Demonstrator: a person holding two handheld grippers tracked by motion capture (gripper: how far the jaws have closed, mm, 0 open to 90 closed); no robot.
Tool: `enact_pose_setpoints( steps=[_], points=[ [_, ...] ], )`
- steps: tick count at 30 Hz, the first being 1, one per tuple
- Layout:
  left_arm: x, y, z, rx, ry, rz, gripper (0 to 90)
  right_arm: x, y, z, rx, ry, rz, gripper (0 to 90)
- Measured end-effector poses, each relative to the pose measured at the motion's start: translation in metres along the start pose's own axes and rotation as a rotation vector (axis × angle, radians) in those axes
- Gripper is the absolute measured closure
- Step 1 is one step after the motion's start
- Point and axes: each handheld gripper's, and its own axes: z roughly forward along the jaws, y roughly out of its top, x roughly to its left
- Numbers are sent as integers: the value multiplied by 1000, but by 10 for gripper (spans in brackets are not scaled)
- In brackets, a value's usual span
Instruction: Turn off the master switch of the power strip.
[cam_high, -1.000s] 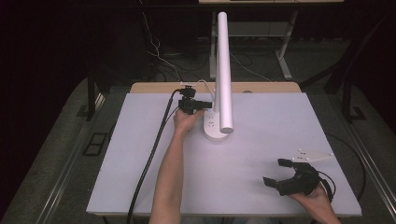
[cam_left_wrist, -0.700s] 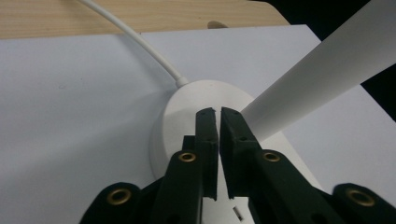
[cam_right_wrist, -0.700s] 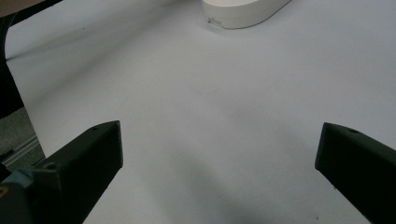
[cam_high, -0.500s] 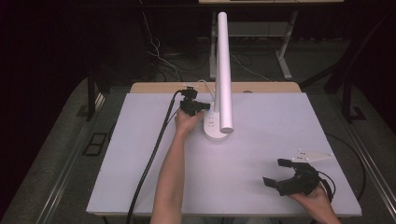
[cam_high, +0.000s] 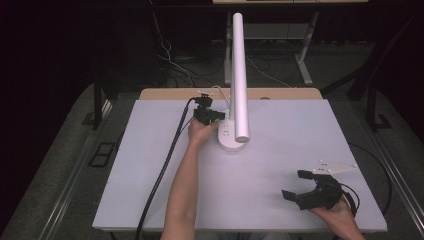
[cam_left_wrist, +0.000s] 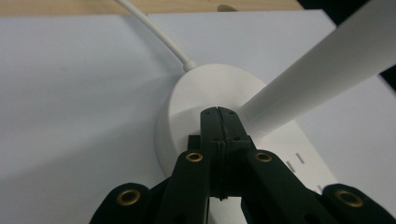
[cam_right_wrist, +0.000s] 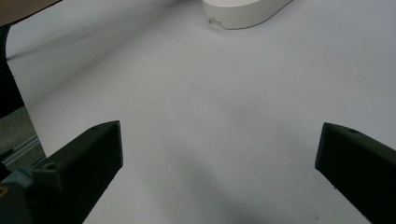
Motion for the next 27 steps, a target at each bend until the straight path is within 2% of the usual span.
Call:
enact_pose_setpoints(
  steps=[2, 3, 7, 10, 14, 15, 19, 22, 27],
  points=[
    [0, 0, 0, -5, 12, 6, 900, 0, 0, 0, -1, 0, -1, 3],
    [-1, 0, 0, 2, 21, 26, 900, 1, 0, 0, -1, 0, -1, 3],
    [-3, 0, 0, 2, 30, 27, 900, 1, 0, 1, 1, -2, -7, 3],
    [-5, 1, 0, 13, 49, 57, 900, 1, 0, 1, 0, -2, -9, 3],
    [-7, 1, 1, 9, 62, 46, 900, 1, 0, 1, -2, -3, -9, 3],
    [-8, 2, 0, 25, 71, 63, 900, 1, 0, 1, -1, -3, -10, 3],
    [-9, 2, 1, 22, 79, 51, 900, 2, 0, 1, 1, -1, -12, 3],
    [-11, 2, 2, 32, 87, 79, 900, 3, 0, 1, 2, -2, -16, 3],
    [-10, 2, 2, 23, 83, 55, 900, 2, 0, 1, 0, -3, -9, 3]
  ],
)
